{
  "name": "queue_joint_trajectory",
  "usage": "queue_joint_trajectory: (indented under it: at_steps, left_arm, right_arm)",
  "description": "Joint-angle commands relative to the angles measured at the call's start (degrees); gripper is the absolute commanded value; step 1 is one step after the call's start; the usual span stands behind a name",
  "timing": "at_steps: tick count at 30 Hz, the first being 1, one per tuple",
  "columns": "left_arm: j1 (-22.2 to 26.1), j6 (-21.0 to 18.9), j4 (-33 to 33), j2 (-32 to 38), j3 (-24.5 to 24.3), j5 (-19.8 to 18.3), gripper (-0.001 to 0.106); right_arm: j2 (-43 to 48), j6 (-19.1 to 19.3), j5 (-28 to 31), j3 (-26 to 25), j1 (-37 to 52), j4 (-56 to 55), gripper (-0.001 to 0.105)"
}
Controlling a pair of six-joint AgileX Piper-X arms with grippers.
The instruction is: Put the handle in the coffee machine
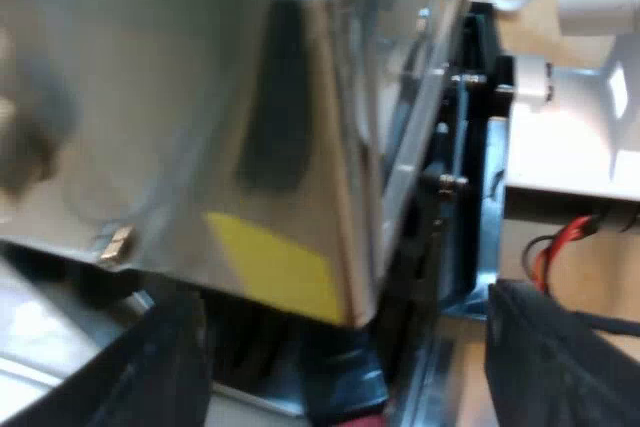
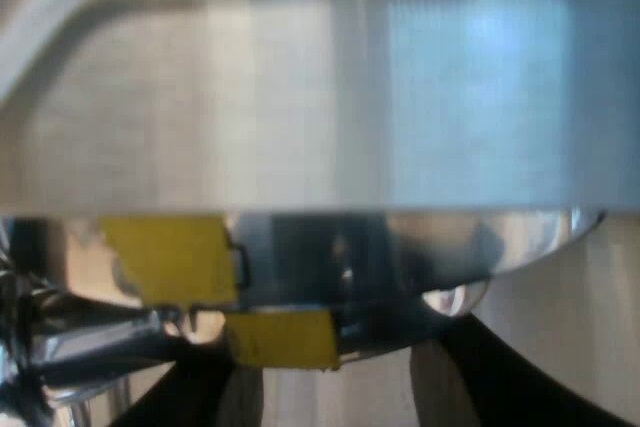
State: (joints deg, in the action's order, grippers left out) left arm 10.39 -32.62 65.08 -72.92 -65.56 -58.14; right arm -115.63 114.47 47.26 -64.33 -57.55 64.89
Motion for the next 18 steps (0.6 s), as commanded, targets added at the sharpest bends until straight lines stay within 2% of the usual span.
queue_joint_trajectory:
  at_steps: [1,7,8,9,12,14,15,17,18]
  left_arm:
    - [1.76,0.02,-1.54,1.2,-0.28,-0.98,0.061]
    - [2.97,-3.12,-3.58,1.23,-0.28,-0.98,0.056]
    - [2.95,-3.93,-4.55,1.23,-0.28,-0.62,0.048]
    - [2.95,-4.26,-4.81,1.23,-0.28,-0.64,0.045]
    - [2.95,-8.38,-7.54,1.23,-0.28,0.06,0.026]
    - [2.95,-11.05,-9.79,1.23,-0.28,2.81,0.005]
    - [2.83,-11.57,-10.51,1.23,-0.28,4.15,0.0]
    - [2.57,-13.14,-12.56,0.84,-0.28,9.3,0.0]
    - [2.45,-13.5,-12.99,0.69,-0.28,10.64,0.0]
  right_arm:
    - [2.12,-0.2,0.47,-0.87,0.22,6.89,0.037]
    - [2.12,-0.2,0.46,-0.87,0.22,6.89,0.037]
    - [2.12,-0.2,0.46,-0.87,0.22,6.89,0.037]
    - [2.12,-0.2,0.46,-0.87,0.22,6.89,0.037]
    - [2.12,-0.2,0.46,-0.87,0.22,6.89,0.037]
    - [2.12,-0.2,0.46,-0.87,0.22,6.89,0.037]
    - [2.12,-0.2,0.46,-0.87,0.22,6.89,0.037]
    - [2.12,-0.2,0.46,-0.87,0.22,6.89,0.037]
    - [2.12,-0.2,0.46,-0.87,0.22,6.89,0.037]
